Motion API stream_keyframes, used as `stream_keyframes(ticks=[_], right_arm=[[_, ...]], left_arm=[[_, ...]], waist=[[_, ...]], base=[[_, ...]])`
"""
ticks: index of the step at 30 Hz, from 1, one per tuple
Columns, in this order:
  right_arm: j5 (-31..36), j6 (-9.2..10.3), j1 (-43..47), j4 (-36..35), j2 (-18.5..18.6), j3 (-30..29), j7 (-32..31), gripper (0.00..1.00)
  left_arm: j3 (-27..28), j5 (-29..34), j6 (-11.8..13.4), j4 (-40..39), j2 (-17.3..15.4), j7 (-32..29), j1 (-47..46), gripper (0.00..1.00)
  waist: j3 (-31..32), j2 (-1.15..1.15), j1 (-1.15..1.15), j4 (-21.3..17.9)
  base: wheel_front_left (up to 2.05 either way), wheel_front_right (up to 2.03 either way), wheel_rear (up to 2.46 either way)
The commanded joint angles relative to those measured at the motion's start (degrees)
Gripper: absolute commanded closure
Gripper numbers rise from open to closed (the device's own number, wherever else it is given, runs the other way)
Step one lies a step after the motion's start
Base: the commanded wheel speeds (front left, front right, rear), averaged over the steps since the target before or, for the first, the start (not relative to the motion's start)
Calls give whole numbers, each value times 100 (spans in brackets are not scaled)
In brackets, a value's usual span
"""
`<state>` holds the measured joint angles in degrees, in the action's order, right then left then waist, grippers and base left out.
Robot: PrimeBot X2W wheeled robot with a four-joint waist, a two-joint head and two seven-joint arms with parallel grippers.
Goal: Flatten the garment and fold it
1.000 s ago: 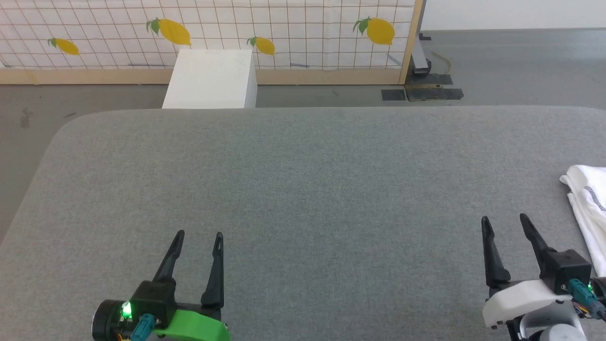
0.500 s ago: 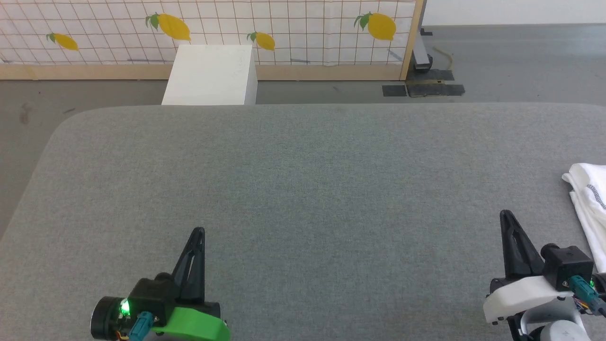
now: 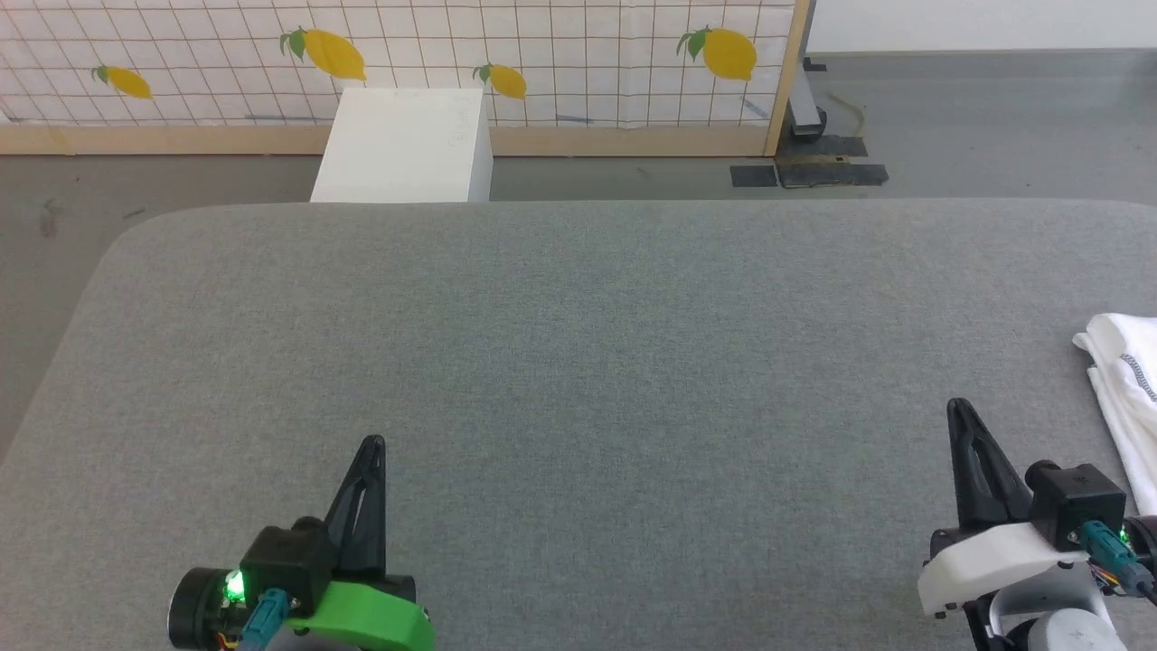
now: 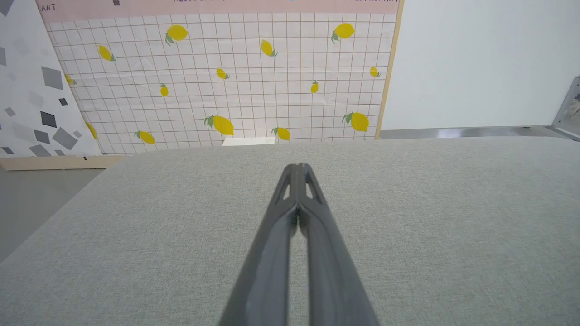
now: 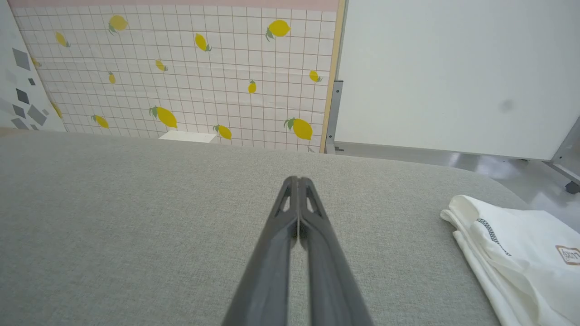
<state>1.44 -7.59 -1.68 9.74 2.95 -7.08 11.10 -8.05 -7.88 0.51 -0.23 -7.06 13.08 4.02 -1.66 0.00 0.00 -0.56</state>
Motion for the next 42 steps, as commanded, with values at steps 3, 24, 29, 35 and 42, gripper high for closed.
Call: stream_keyframes(ticks=[3,24,29,35,42], right_arm=[[-21,2,22,-68,-1,43,-48,100],[-46,3,51,-246,-2,174,-256,100],[-51,4,58,-289,-3,205,-307,100],[-58,4,66,-340,-3,242,-366,100],[-66,5,75,-398,-3,285,-434,100]], left_arm=[[49,105,-8,3,43,-64,-60,100],[197,239,-16,7,117,-308,-127,100],[233,272,-18,8,134,-368,-143,100],[275,310,-21,9,155,-437,-162,100],[324,353,-24,10,179,-516,-184,100]], waist=[[5,0,0,2],[37,0,0,12],[44,0,0,15],[53,0,0,18],[64,0,0,22]], base=[[0,0,0],[0,0,0],[0,0,0],[0,0,0],[0,0,0]])
